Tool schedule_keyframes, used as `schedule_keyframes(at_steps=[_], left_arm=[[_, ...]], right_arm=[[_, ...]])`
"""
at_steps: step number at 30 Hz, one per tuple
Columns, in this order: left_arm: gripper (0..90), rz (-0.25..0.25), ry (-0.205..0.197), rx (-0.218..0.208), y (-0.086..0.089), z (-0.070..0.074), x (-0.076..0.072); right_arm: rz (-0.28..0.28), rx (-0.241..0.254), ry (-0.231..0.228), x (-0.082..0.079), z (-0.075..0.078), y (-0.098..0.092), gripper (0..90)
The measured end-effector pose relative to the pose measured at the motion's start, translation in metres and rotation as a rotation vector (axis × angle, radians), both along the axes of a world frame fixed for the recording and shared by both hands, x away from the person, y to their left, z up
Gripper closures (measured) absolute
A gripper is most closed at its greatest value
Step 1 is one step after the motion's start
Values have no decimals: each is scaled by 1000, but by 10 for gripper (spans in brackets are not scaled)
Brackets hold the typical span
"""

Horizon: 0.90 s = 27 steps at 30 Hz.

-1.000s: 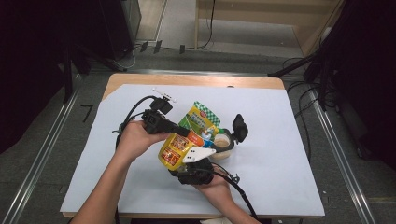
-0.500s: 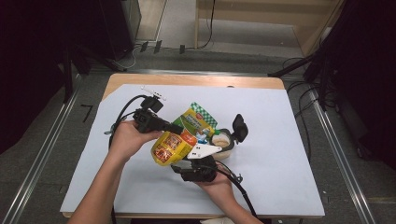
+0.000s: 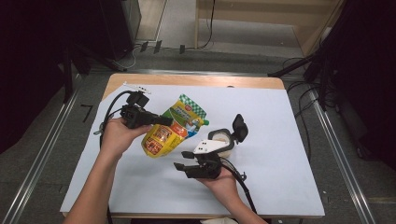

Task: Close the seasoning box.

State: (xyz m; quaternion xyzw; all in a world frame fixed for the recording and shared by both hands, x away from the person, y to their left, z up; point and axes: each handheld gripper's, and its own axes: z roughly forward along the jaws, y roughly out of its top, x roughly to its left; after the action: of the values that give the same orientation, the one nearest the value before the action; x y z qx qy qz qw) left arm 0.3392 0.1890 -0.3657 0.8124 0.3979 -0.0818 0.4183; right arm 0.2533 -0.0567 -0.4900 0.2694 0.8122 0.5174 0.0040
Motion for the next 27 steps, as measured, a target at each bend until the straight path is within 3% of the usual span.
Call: schedule_keyframes(at_steps=[6, 12, 16, 18, 27], left_arm=[[900, 14, -18, -22, 5, -4, 9], [900, 35, -37, -15, 10, -9, 19], [900, 48, -36, -18, 10, -11, 24], [900, 54, -39, -18, 10, -12, 27], [900, 82, -35, -42, 5, -21, 42]], right_arm=[[8, 18, -25, 0, 8, -10, 491], [33, 28, -58, 3, 17, -22, 488], [52, 23, -29, 2, 18, -30, 490], [68, -2, -15, 0, 19, -32, 477], [96, -43, -21, -10, 16, -51, 473]])
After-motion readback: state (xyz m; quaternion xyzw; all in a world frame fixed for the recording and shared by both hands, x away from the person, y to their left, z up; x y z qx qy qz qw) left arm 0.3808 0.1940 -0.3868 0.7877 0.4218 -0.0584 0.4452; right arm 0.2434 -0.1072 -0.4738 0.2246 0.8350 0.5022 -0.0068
